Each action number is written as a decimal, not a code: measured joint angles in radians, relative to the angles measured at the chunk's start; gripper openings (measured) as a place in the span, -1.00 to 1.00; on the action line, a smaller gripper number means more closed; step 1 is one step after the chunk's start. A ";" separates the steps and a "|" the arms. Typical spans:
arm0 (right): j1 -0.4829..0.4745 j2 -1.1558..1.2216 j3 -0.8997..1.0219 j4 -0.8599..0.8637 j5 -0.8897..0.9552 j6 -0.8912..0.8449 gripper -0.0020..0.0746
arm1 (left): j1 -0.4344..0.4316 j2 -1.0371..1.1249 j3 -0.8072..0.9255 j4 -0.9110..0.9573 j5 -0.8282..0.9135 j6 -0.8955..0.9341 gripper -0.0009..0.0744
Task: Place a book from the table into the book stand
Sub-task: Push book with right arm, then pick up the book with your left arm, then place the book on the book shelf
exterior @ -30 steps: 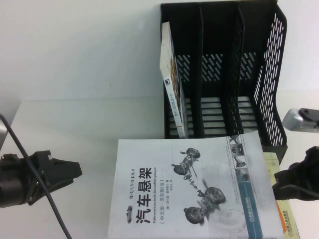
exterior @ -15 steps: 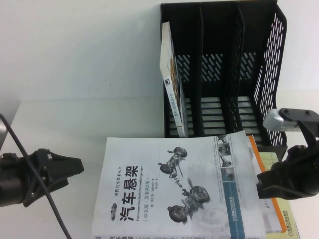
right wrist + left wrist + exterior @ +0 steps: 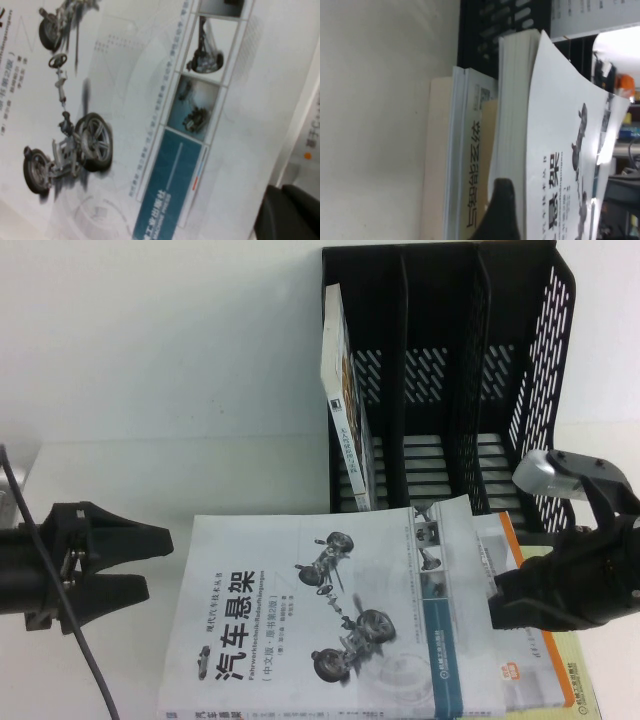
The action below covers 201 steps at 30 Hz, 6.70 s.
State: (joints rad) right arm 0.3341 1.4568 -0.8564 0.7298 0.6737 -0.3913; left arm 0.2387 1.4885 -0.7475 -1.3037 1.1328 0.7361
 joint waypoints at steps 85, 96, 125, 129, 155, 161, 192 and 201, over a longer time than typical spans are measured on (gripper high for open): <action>0.032 -0.064 -0.105 -0.274 0.029 -0.073 -0.95 | -0.337 -0.041 -0.469 0.359 0.059 -0.428 -0.16; 0.032 -0.093 -0.105 -0.286 -0.030 -0.040 -0.95 | -0.528 -0.079 -0.532 0.789 0.078 -0.688 -0.21; 0.032 -0.093 -0.105 -0.288 -0.034 -0.029 -0.95 | -0.541 -0.079 -0.709 0.755 0.112 -0.709 -0.68; 0.032 -0.093 -0.105 -0.288 -0.034 -0.029 -0.95 | -0.541 -0.079 -0.733 0.759 0.121 -0.696 -0.68; 0.032 -0.204 -0.208 -0.545 0.006 0.109 -0.95 | -0.541 -0.079 -0.802 0.698 0.134 -0.763 -0.68; 0.032 -0.269 -0.286 -0.770 0.036 0.259 -0.95 | -0.541 -0.070 -0.854 0.675 0.134 -0.763 -0.68; 0.032 -0.348 -0.294 -1.122 0.243 0.683 -0.95 | -0.611 0.518 -1.615 0.708 0.061 -1.108 -0.68; 0.032 -0.348 -0.294 -1.101 0.251 0.710 -0.95 | -0.743 0.537 -1.617 0.987 -0.097 -1.233 -0.68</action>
State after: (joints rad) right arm 0.3658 1.1088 -1.1509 -0.3713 0.9246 0.3185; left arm -0.5044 2.0254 -2.3646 -0.3170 1.0354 -0.4966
